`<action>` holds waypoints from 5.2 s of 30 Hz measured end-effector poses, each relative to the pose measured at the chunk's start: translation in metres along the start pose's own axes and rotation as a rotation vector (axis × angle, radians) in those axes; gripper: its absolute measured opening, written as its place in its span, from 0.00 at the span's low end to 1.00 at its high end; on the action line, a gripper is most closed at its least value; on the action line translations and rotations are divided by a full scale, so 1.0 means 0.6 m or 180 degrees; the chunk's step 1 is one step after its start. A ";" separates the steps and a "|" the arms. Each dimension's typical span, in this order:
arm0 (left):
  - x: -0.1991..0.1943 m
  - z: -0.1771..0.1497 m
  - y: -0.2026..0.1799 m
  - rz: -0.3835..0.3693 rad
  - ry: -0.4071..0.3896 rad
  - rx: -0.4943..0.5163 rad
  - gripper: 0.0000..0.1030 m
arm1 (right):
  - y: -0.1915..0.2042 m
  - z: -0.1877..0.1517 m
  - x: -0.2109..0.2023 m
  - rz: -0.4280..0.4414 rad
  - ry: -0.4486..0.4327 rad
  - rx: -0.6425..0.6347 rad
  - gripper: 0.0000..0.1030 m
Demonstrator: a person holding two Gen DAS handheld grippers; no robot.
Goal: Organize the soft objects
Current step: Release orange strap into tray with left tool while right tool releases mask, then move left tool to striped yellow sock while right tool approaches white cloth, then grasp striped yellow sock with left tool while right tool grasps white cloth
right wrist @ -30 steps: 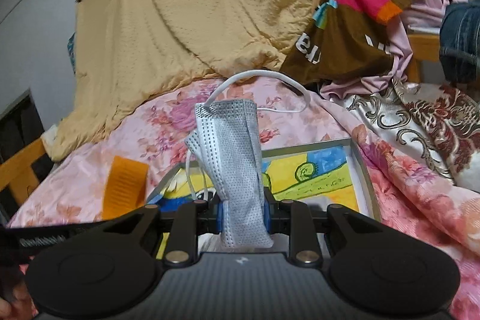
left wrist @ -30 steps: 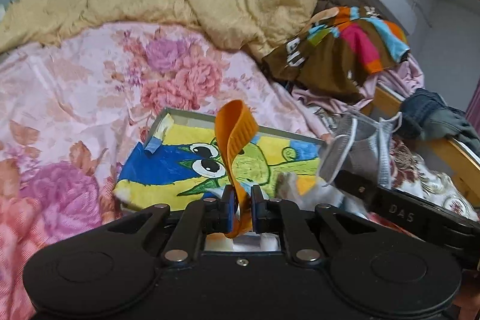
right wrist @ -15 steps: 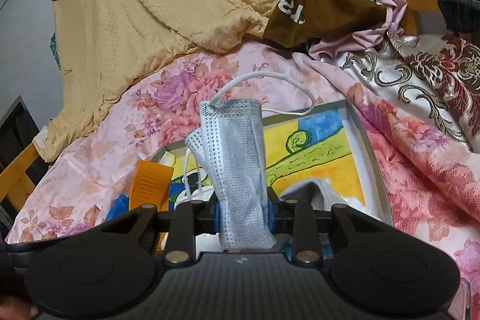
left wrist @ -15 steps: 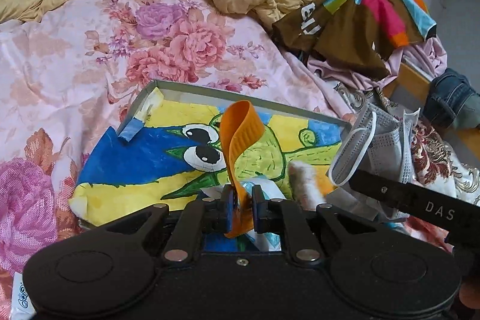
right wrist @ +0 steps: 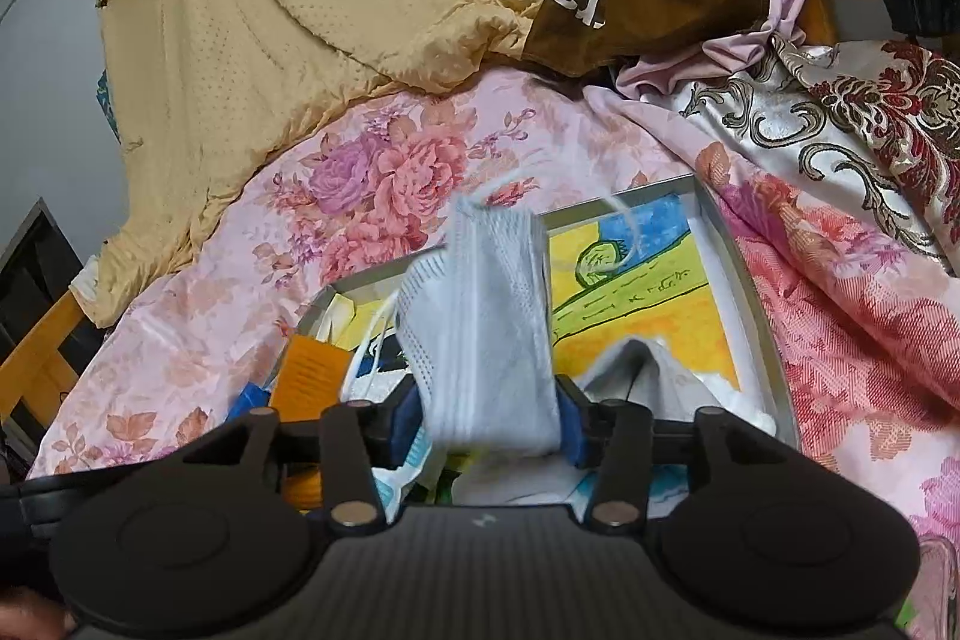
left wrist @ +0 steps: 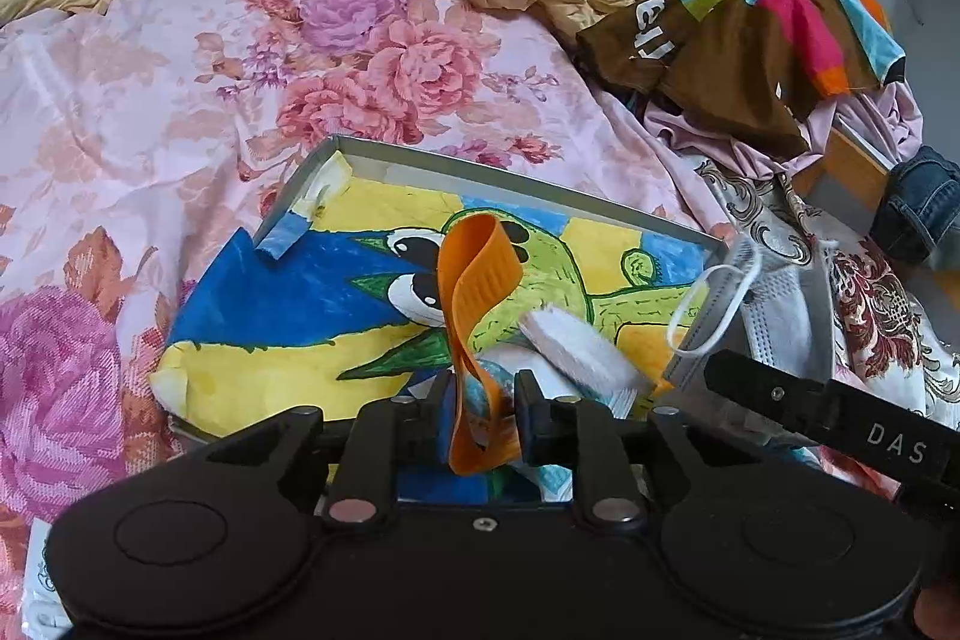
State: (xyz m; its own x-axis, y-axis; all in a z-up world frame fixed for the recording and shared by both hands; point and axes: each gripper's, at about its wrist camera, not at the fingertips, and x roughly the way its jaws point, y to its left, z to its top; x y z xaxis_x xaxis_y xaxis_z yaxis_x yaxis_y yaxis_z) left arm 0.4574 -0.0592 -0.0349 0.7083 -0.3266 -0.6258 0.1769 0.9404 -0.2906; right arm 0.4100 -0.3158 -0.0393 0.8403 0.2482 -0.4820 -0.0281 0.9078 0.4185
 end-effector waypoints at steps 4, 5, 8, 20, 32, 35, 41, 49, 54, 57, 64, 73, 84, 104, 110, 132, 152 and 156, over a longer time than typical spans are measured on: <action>-0.006 -0.002 0.004 0.0001 -0.0011 -0.0024 0.28 | 0.003 0.001 -0.003 0.0008 -0.0010 -0.0009 0.58; -0.008 -0.002 0.006 0.0001 -0.0015 -0.0036 0.30 | 0.004 0.001 -0.004 0.0013 -0.0018 -0.0009 0.59; -0.017 0.000 0.009 0.0009 -0.0047 -0.0065 0.34 | 0.008 0.002 -0.009 0.0036 -0.0032 -0.0010 0.64; -0.105 0.019 0.020 0.0091 -0.0369 -0.0171 0.72 | 0.042 0.017 -0.070 0.0181 -0.0155 -0.0158 0.87; -0.243 -0.021 0.016 0.0134 -0.0586 -0.0255 0.98 | 0.090 0.006 -0.195 0.0443 -0.0452 -0.0225 1.00; -0.279 -0.038 0.014 0.0130 -0.0643 -0.0276 0.99 | 0.106 -0.008 -0.224 0.0449 -0.0494 -0.0353 1.00; -0.348 -0.072 0.020 0.0174 -0.0750 -0.0236 0.99 | 0.123 -0.048 -0.270 0.0409 -0.0501 -0.0531 1.00; -0.422 -0.126 0.055 0.0221 -0.0789 -0.0332 0.99 | 0.133 -0.117 -0.341 0.0359 -0.0721 -0.0516 1.00; -0.448 -0.160 0.077 0.0243 -0.0746 -0.0393 0.99 | 0.135 -0.164 -0.374 0.0276 -0.0770 -0.0505 1.00; -0.454 -0.180 0.087 0.0248 -0.0687 -0.0411 0.99 | 0.135 -0.189 -0.387 0.0254 -0.0699 -0.0503 1.00; -0.449 -0.226 0.105 0.0303 -0.0515 -0.0197 0.99 | 0.145 -0.237 -0.392 0.0092 -0.0420 -0.0636 1.00; -0.418 -0.263 0.128 0.0264 -0.0340 0.0004 0.99 | 0.161 -0.273 -0.365 -0.0037 -0.0134 -0.0849 1.00; -0.385 -0.275 0.134 0.0211 -0.0324 0.0077 0.99 | 0.164 -0.281 -0.322 -0.0098 0.0068 -0.0957 1.00; -0.339 -0.257 0.133 0.0103 -0.0613 -0.0121 0.99 | 0.164 -0.278 -0.268 -0.0326 -0.0136 -0.1166 1.00; -0.313 -0.227 0.110 -0.0027 -0.0716 -0.0025 0.99 | 0.159 -0.268 -0.244 -0.0385 -0.0376 -0.1223 1.00; -0.197 -0.189 0.113 -0.0269 -0.0342 -0.0047 0.99 | 0.167 -0.220 -0.136 -0.0193 -0.0497 -0.1525 0.92; -0.189 -0.186 0.150 -0.0331 -0.0282 -0.0426 0.53 | 0.177 -0.243 -0.127 -0.0224 -0.0315 -0.1754 0.64; -0.190 -0.185 0.150 -0.0334 -0.0284 -0.0419 0.45 | 0.175 -0.243 -0.127 -0.0260 -0.0306 -0.1743 0.61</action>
State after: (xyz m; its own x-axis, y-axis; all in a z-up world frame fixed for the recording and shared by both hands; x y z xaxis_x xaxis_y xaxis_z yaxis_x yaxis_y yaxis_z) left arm 0.3171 0.0521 -0.0702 0.7495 -0.4070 -0.5221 0.1662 0.8791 -0.4466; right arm 0.2643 -0.1903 -0.0708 0.8964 0.1611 -0.4130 -0.2165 0.9721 -0.0905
